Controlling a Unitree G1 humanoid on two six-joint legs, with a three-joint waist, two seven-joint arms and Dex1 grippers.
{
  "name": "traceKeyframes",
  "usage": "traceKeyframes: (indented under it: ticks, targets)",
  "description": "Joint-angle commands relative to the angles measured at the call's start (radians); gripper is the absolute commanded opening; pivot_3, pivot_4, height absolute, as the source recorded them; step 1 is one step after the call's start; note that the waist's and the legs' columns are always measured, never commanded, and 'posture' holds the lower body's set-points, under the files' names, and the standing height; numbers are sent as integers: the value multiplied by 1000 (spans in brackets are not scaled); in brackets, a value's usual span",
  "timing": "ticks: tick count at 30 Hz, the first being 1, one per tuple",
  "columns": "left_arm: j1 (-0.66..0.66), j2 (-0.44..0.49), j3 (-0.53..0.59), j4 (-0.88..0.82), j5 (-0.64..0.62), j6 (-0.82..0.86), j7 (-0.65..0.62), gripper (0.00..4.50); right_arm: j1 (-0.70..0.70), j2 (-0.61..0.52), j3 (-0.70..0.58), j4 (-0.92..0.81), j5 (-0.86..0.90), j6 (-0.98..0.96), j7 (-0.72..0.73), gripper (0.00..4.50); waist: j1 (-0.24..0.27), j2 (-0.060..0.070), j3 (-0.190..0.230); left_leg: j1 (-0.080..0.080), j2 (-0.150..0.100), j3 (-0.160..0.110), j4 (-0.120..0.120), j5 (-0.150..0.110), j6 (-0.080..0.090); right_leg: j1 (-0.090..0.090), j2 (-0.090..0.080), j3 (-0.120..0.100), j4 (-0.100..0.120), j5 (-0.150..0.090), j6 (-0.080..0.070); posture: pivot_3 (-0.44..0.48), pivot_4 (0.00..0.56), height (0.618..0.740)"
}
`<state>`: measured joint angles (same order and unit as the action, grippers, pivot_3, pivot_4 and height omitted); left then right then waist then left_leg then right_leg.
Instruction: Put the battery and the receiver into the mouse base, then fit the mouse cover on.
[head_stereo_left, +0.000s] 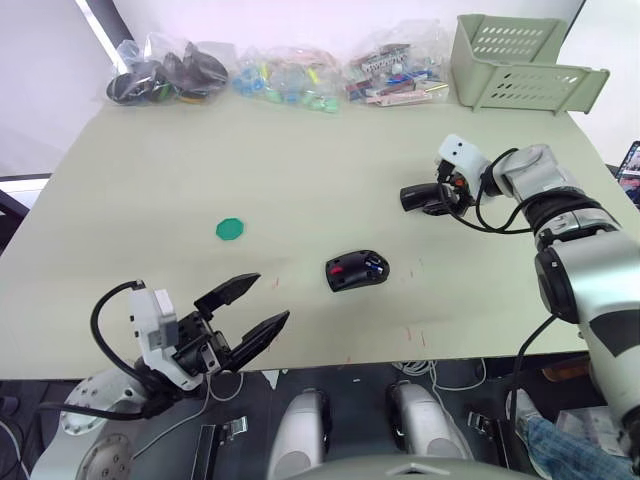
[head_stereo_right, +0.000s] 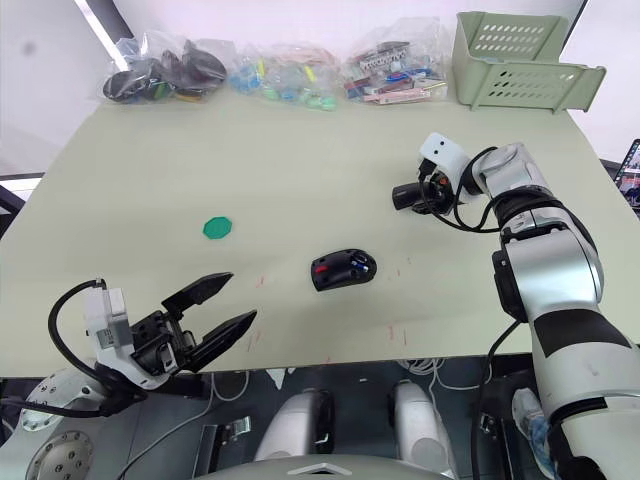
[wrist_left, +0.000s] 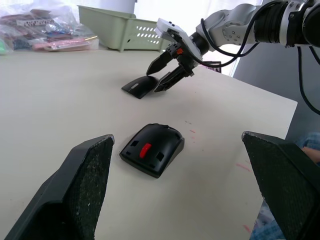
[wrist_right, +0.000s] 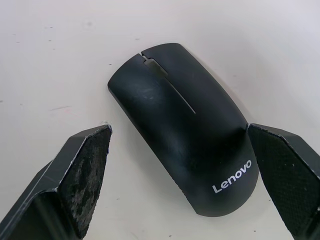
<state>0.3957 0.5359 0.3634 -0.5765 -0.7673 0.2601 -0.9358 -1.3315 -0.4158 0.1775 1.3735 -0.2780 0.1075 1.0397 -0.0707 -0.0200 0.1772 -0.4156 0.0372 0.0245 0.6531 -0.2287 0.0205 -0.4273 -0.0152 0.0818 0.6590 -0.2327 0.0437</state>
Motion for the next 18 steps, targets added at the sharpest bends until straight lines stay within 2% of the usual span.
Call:
traceKeyframes:
  ticks: [1,18]
  targets:
    - [-5,10,5,-4,-13,-11,-10,4368,-11,-4,-7,-14,-2,4,33,4500,0,0,0,0,0,0,0,0,0,0,0,0,0,0,0,0,150,740]
    - [-26,12,-15,17,-4,-11,-24,4368,-25,-20,-17,-18,11,25,105,4500,0,0,0,0,0,0,0,0,0,0,0,0,0,0,0,0,150,740]
